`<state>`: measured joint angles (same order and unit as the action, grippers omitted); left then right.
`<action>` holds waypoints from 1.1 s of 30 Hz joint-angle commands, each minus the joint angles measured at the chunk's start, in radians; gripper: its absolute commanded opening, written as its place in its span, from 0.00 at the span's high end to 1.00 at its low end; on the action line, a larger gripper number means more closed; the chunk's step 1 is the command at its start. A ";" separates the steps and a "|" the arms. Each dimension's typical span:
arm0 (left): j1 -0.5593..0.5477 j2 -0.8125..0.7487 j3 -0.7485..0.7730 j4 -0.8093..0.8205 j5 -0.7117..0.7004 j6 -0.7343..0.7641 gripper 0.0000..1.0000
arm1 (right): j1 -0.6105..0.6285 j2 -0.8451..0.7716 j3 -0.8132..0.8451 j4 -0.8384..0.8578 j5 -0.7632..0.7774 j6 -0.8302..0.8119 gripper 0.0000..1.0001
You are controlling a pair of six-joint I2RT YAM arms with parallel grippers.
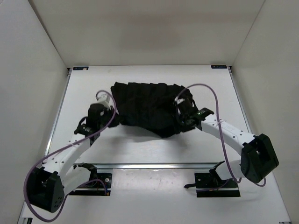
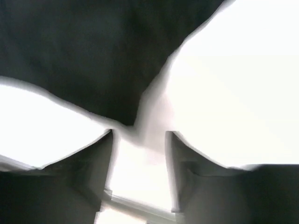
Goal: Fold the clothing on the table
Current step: Flatten the skirt out
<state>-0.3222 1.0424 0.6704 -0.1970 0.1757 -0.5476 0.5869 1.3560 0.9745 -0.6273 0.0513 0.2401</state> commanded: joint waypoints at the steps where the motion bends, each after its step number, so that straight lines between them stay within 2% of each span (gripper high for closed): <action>1: -0.014 -0.019 -0.246 -0.026 0.034 -0.035 1.00 | 0.013 -0.056 -0.141 -0.077 -0.111 0.039 0.46; 2: -0.015 -0.019 -0.273 -0.004 0.039 -0.049 1.00 | 0.024 -0.069 -0.173 -0.074 -0.107 0.051 0.34; 4: -0.034 -0.019 -0.343 0.019 0.039 -0.057 1.00 | 0.025 -0.130 -0.207 -0.043 -0.151 0.088 0.27; 5: -0.037 -0.022 -0.356 0.027 0.039 -0.060 1.00 | 0.005 -0.144 -0.233 -0.032 -0.174 0.094 0.02; 10: -0.032 -0.047 -0.370 0.011 0.030 -0.045 1.00 | -0.171 -0.273 -0.364 0.196 -0.404 0.184 0.01; 12: -0.024 -0.053 -0.374 0.004 0.028 -0.038 1.00 | -0.208 -0.290 -0.405 0.272 -0.424 0.214 0.01; 15: -0.022 -0.051 -0.387 0.011 0.033 -0.044 1.00 | -0.232 -0.272 -0.421 0.351 -0.447 0.252 0.00; 17: -0.034 -0.048 -0.390 0.015 0.042 -0.049 1.00 | -0.257 -0.233 -0.431 0.408 -0.517 0.290 0.00; 22: -0.038 -0.053 -0.397 0.044 0.048 -0.066 1.00 | -0.360 -0.196 -0.513 0.622 -0.683 0.491 0.01; 27: -0.043 -0.055 -0.413 0.062 0.053 -0.068 1.00 | -0.322 -0.132 -0.484 0.598 -0.614 0.498 0.01; 33: -0.035 -0.065 -0.423 0.070 0.061 -0.075 1.00 | -0.306 -0.006 -0.502 0.701 -0.677 0.545 0.01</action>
<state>-0.3634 1.0008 0.2638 -0.1436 0.2226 -0.6197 0.2680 1.3060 0.4713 -0.0246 -0.5827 0.7425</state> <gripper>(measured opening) 0.067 0.991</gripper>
